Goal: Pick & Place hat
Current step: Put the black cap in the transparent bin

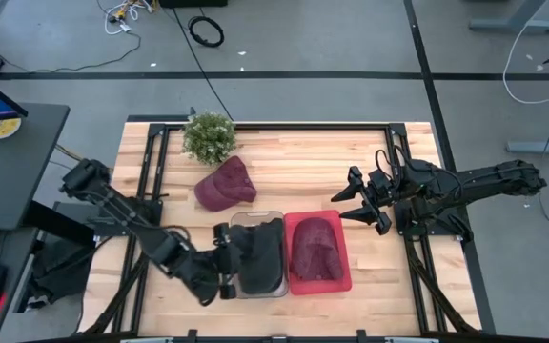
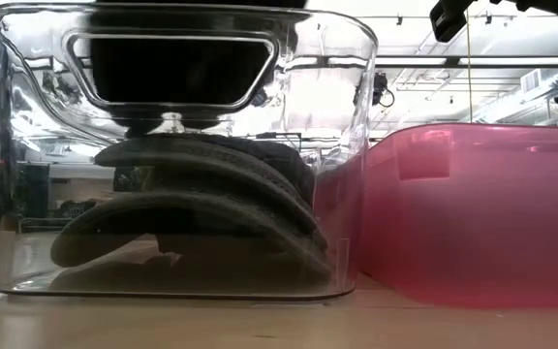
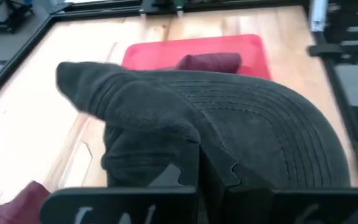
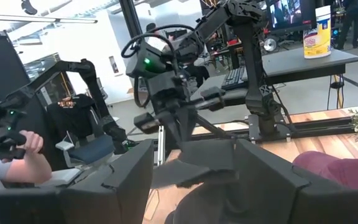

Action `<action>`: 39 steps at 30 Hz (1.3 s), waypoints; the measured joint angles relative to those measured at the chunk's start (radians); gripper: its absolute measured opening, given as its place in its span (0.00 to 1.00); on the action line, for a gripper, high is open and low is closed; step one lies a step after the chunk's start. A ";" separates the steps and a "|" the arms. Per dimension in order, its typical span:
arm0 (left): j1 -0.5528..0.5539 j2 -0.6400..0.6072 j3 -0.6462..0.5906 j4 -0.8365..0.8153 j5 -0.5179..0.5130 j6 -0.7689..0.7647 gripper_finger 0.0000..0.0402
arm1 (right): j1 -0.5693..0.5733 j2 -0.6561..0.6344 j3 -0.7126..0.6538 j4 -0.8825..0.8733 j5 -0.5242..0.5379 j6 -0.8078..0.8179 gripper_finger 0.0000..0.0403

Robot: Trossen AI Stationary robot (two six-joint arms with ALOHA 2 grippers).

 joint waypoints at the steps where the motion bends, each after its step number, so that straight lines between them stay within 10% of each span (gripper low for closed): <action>1: 0.012 0.008 0.000 0.006 0.000 0.000 0.01 | 0.000 0.000 0.000 0.000 0.000 0.000 0.57; 23: 0.200 0.240 0.002 0.036 0.405 -0.040 0.01 | 0.000 0.000 0.000 -0.007 0.000 0.004 0.57; 39: 0.220 0.266 0.000 0.079 0.492 -0.046 0.10 | 0.000 0.000 0.000 -0.015 0.000 0.004 0.57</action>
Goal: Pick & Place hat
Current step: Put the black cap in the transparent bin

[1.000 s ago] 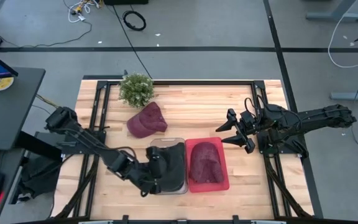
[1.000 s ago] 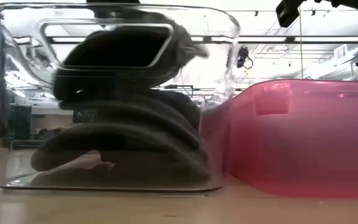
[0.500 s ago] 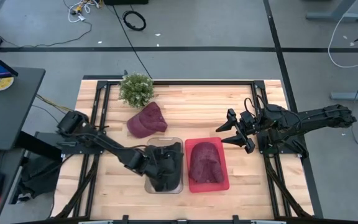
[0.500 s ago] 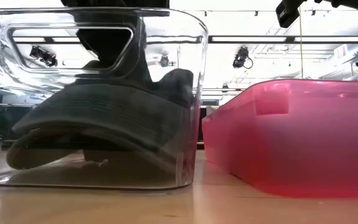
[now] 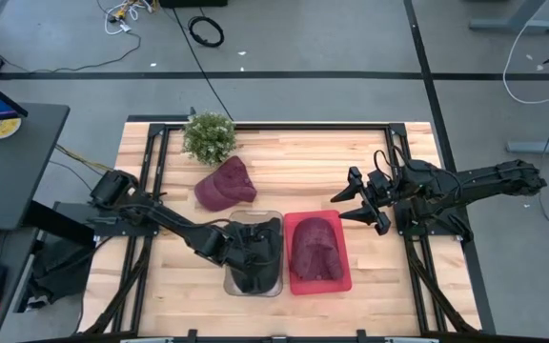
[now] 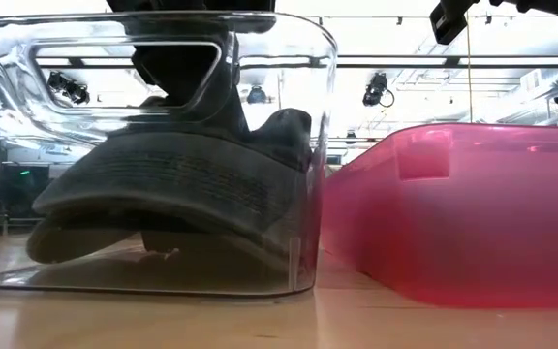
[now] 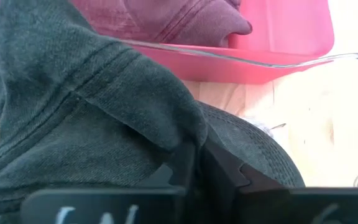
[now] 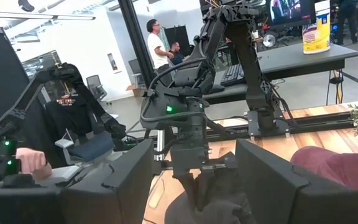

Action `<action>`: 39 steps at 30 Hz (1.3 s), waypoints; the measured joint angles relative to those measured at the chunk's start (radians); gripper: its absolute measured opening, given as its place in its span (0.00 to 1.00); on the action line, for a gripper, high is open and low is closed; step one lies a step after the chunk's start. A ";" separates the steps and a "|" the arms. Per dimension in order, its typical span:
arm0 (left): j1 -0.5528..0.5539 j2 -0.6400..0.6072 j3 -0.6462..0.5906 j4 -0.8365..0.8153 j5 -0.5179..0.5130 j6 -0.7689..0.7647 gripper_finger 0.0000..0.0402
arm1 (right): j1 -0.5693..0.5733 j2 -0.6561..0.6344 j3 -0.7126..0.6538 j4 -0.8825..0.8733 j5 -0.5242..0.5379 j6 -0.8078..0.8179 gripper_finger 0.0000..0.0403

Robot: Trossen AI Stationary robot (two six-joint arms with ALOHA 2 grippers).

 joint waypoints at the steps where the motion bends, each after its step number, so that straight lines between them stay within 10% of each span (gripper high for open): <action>1: -0.005 -0.003 0.000 0.004 0.000 0.010 0.12 | 0.000 0.000 0.000 0.000 0.000 0.000 0.57; 20: -0.057 -0.038 0.156 -0.143 0.021 0.039 0.35 | 0.000 0.000 0.000 -0.012 0.000 0.011 0.57; 39: -0.195 -0.040 0.243 -0.682 -0.387 -0.199 0.27 | 0.000 0.005 0.000 -0.033 0.000 0.037 0.57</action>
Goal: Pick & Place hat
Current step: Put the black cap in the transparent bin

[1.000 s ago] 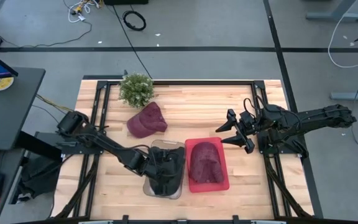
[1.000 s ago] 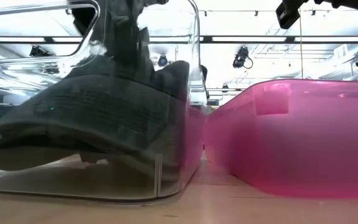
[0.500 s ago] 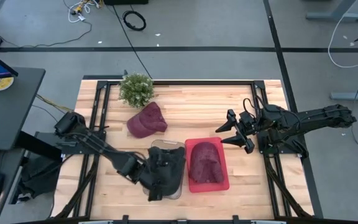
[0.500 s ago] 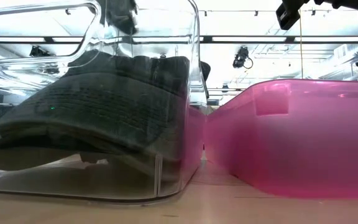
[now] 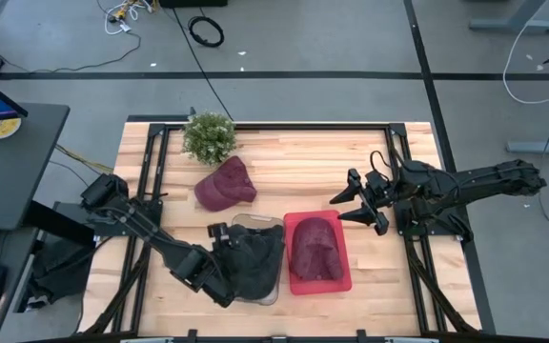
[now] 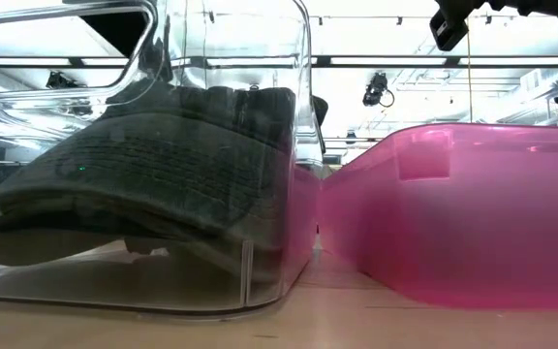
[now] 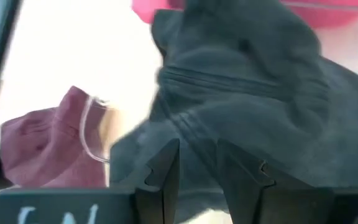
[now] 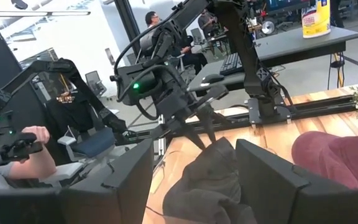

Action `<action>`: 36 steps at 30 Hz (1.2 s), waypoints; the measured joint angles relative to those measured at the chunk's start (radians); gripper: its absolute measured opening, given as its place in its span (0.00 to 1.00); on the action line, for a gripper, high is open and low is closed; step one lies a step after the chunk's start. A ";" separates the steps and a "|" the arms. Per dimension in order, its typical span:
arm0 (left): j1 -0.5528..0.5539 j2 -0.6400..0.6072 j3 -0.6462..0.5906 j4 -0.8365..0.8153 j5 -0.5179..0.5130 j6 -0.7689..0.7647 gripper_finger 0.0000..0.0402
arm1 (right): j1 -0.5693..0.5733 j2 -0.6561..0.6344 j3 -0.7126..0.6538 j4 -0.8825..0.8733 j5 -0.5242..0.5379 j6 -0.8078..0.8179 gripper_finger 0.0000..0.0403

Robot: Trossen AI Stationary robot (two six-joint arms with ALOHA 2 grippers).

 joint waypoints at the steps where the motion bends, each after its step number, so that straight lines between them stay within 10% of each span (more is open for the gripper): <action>1: 0.003 0.000 0.000 0.002 -0.010 -0.008 0.27 | 0.000 0.002 0.000 0.000 0.000 0.000 0.57; 10: 0.072 0.001 -0.094 0.053 0.054 -0.089 0.27 | 0.000 0.032 0.000 0.004 0.000 0.000 0.57; 22: 0.227 -0.005 -0.385 0.565 0.295 0.047 0.27 | 0.000 0.045 0.000 0.021 0.000 0.012 0.57; 36: 0.212 -0.023 -0.253 0.477 0.324 0.102 0.27 | 0.000 0.045 0.000 0.019 0.000 0.008 0.57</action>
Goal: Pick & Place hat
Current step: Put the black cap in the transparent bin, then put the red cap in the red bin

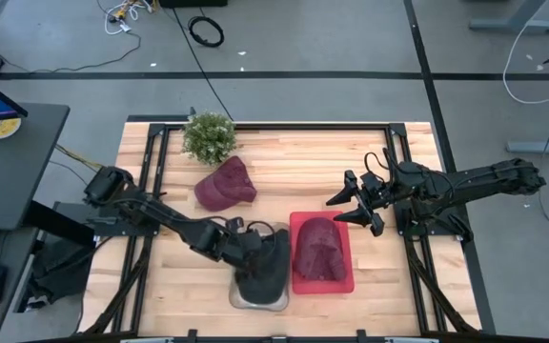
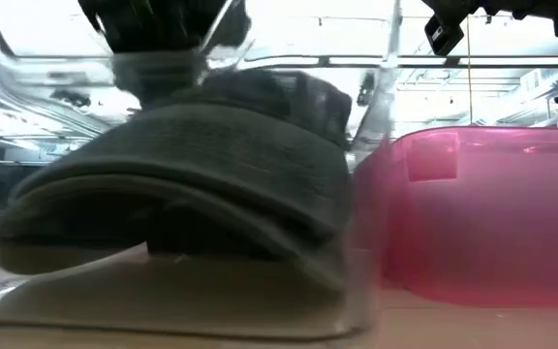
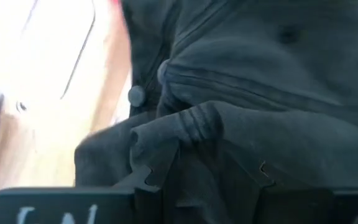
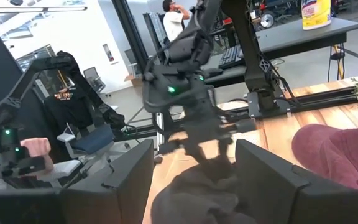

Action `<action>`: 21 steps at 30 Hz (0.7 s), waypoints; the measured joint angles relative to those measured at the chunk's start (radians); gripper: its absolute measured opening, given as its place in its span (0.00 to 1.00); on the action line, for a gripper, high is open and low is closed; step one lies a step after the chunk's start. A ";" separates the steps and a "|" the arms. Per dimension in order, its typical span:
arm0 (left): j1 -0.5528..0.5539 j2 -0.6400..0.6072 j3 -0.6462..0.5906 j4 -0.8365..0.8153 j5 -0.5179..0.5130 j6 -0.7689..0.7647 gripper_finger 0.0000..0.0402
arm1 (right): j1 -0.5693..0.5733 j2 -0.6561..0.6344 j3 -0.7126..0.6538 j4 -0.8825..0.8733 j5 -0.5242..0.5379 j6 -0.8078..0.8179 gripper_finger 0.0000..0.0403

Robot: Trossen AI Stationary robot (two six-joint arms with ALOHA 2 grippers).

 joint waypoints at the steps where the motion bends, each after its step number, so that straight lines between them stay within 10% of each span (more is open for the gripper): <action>1: -0.008 -0.001 0.014 -0.009 0.000 0.009 0.27 | 0.000 0.000 0.000 -0.001 0.000 0.000 0.57; 21: -0.161 -0.023 0.197 -0.375 -0.357 -0.003 0.27 | 0.000 0.000 0.000 0.008 0.000 -0.030 0.57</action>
